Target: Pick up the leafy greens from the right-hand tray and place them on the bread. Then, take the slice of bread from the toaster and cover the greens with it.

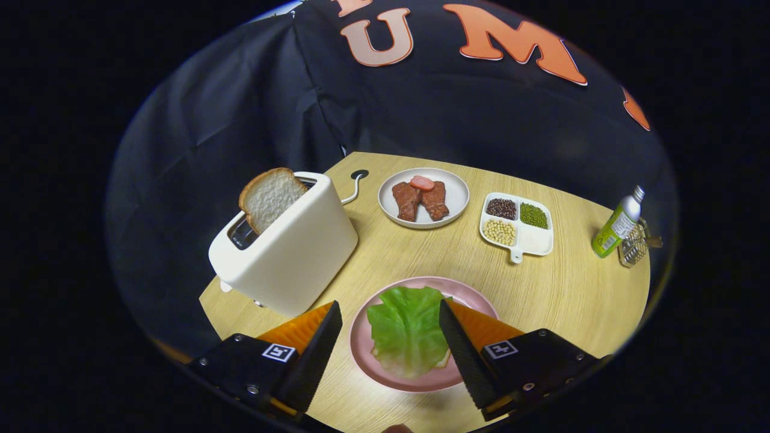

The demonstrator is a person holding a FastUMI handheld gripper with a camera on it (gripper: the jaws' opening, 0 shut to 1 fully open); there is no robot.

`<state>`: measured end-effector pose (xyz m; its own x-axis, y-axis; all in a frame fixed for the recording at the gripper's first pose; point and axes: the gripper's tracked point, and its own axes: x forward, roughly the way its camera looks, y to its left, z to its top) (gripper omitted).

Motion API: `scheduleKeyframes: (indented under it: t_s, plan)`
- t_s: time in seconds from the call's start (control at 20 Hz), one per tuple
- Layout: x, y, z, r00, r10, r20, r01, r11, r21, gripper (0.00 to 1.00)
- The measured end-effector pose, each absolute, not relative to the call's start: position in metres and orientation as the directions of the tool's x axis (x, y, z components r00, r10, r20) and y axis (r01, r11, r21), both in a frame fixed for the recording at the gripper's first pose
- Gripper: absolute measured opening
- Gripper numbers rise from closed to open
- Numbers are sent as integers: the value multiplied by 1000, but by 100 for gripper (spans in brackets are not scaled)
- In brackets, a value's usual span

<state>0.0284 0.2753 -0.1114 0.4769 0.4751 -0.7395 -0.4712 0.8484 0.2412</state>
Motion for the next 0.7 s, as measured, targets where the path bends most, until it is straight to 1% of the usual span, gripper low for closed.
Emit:
scheduleKeyframes:
  t_s: [0.4, 0.7]
  plan:
    - [44, 304, -72, 470, 488, -735, -430, 854, 293, 98]
    - [59, 355, -34, 437, 526, -730, -421, 837, 350, 97]
